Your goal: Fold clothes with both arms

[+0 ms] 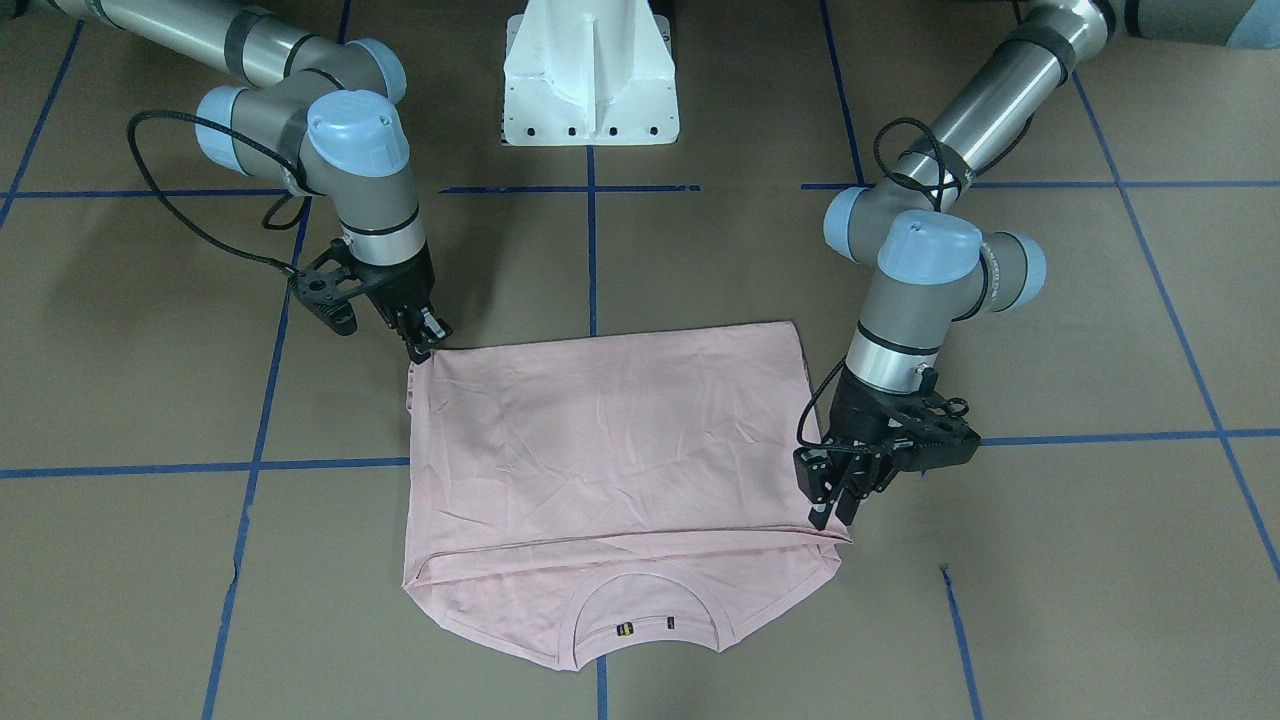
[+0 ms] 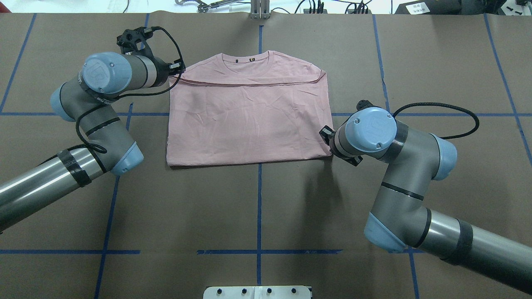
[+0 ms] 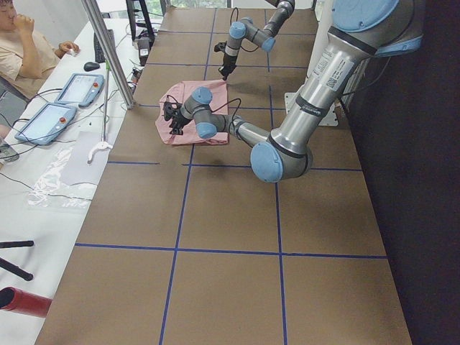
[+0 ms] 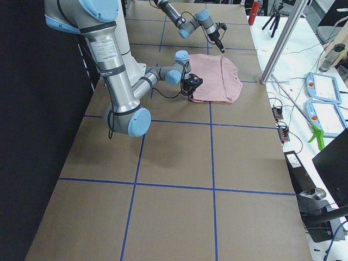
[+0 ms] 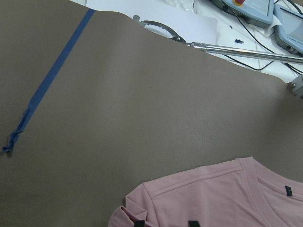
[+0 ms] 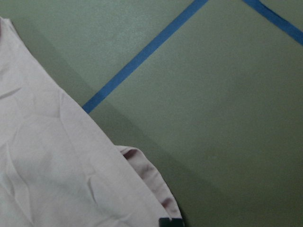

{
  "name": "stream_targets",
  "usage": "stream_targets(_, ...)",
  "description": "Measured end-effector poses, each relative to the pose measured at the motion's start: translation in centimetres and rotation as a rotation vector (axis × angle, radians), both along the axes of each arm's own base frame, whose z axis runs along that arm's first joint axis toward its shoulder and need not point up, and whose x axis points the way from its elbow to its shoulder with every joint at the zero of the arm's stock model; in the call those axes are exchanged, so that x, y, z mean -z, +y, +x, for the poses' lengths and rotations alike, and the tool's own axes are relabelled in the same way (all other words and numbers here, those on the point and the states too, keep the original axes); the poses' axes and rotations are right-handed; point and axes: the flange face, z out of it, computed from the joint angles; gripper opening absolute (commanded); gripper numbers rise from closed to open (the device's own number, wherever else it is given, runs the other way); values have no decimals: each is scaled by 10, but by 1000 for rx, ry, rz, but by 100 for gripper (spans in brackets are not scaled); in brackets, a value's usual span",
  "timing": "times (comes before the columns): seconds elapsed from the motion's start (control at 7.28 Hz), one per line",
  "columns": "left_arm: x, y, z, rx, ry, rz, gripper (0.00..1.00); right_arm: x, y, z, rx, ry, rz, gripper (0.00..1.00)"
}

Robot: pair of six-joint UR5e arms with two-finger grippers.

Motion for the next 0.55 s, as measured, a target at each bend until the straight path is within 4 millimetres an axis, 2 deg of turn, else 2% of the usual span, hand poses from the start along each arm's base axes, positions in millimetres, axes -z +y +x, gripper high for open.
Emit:
stream_targets(0.14,16,5,-4,-12,28,17,42,16,31,6,24,-5,-12,0)
stream_targets(0.41,45,23,-9,-95,110,24,41,55,111,21,118,44,-57,0)
stream_targets(0.55,59,33,-9,-147,150,22,42,67,150,33,185,79,-96,0)
